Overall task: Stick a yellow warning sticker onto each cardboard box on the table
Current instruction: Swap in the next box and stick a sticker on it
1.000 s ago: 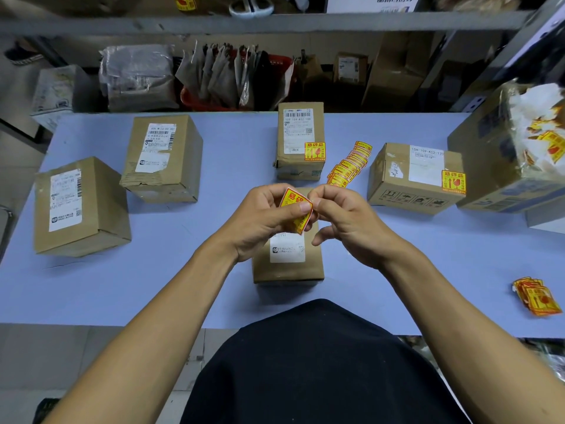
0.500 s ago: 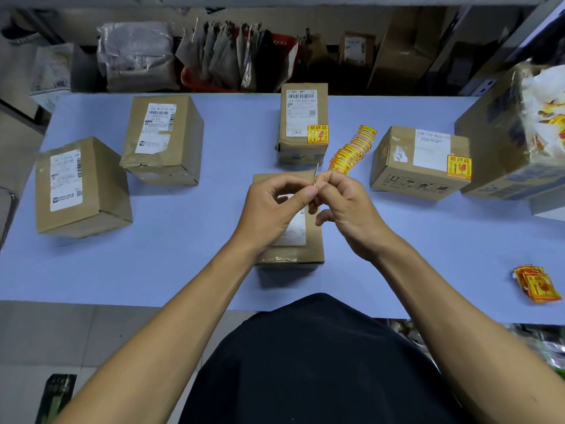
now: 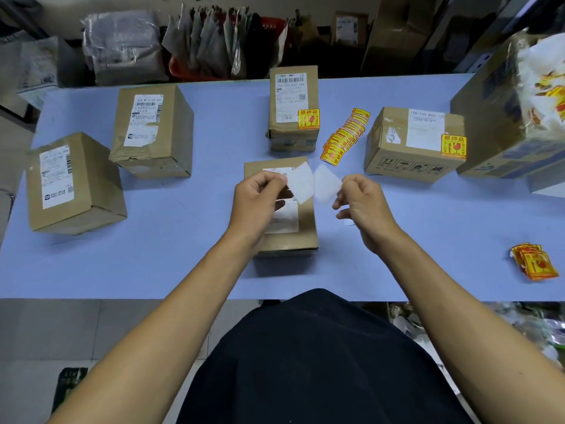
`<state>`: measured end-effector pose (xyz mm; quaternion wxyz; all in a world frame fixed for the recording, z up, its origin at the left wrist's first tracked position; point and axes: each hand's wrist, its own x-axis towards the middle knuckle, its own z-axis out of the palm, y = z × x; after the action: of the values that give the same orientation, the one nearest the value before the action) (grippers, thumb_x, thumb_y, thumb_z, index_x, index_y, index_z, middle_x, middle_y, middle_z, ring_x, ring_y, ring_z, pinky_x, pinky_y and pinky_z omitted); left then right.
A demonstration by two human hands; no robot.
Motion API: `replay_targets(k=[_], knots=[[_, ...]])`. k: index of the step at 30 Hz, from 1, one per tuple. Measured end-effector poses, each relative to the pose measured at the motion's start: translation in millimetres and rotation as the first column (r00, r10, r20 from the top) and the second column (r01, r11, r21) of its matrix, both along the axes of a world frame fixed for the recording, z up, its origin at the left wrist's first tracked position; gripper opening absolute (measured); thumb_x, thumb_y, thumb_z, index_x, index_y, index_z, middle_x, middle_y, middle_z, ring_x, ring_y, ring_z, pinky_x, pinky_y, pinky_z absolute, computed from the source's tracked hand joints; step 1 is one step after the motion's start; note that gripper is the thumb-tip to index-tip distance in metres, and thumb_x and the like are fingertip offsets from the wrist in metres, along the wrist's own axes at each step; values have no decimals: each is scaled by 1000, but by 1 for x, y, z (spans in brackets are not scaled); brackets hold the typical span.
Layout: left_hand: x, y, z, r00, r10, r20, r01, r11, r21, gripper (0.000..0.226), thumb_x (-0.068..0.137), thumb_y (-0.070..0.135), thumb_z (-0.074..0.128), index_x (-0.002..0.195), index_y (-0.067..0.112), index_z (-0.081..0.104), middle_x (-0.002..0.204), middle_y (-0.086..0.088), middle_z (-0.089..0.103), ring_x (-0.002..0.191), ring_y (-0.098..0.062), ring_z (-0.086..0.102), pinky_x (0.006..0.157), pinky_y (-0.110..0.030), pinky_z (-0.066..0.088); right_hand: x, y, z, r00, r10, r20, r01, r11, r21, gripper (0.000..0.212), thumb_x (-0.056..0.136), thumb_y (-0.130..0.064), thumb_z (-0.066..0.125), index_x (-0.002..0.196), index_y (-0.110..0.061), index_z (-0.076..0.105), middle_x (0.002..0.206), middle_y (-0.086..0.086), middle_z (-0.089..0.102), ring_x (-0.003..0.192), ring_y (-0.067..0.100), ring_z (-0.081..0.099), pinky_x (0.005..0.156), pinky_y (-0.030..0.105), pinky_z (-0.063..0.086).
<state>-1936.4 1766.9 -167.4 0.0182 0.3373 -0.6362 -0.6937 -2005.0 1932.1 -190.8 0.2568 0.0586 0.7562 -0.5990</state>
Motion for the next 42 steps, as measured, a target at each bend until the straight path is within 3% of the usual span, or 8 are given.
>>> replay_targets(k=[7,17,28,31,34,38,40,42], knots=[[5,-9,-12,991,49,126,-55,998,43,14,96,13,58,85,12,67,84,-5,68,71,-15,66,77,-34,51,-10,46,-47,983,-139,124,114,975,189,20,95,-11,43,78,-8,51,74,5,53,66,18,55,63,30,47],[9,-3,-19,984,20,178,-23,1000,14,16,95,13,58,84,16,68,87,-4,69,74,-16,67,81,-34,53,-5,72,-91,988,-67,139,-10,870,493,17,81,-7,60,67,-9,69,71,10,72,69,29,67,75,50,60],[4,-1,-21,978,-26,205,22,1000,19,14,95,15,59,86,12,69,87,-5,68,74,-16,66,77,-32,54,-1,61,-69,990,124,-64,-71,843,533,12,86,-18,68,82,-13,58,79,3,67,83,27,64,70,34,48],[1,0,-23,970,-25,243,17,999,34,13,95,16,58,86,12,67,84,-4,66,68,-15,66,70,-29,55,5,38,-48,888,343,-306,-147,843,518,13,88,-22,68,97,-16,60,88,-6,63,79,19,59,68,31,44],[-3,3,-22,954,34,298,-87,982,165,12,96,14,58,86,12,65,76,-2,62,65,-16,65,70,-32,57,7,15,-32,605,596,-527,-263,775,574,28,87,-24,67,114,-20,60,111,-2,61,93,19,59,66,34,50],[-4,6,-20,936,68,346,-202,909,365,10,95,14,58,86,11,62,70,-3,60,69,-19,69,68,-35,59,9,-5,-24,386,676,-628,-284,734,616,14,86,-18,65,100,-16,65,101,2,63,94,28,56,56,35,47],[-2,6,-19,939,88,332,-241,857,455,10,96,13,57,86,11,60,71,-3,61,64,-17,69,65,-32,58,14,-11,-26,475,609,-636,-283,789,545,5,87,-17,64,91,-16,65,89,-2,64,86,24,57,59,38,49],[-1,5,-16,948,128,292,-279,777,564,12,96,14,56,86,10,61,74,-4,63,62,-15,68,69,-31,58,17,-18,-26,740,403,-538,-250,908,337,1,87,-15,66,86,-16,66,81,-5,65,78,15,59,66,33,52]])
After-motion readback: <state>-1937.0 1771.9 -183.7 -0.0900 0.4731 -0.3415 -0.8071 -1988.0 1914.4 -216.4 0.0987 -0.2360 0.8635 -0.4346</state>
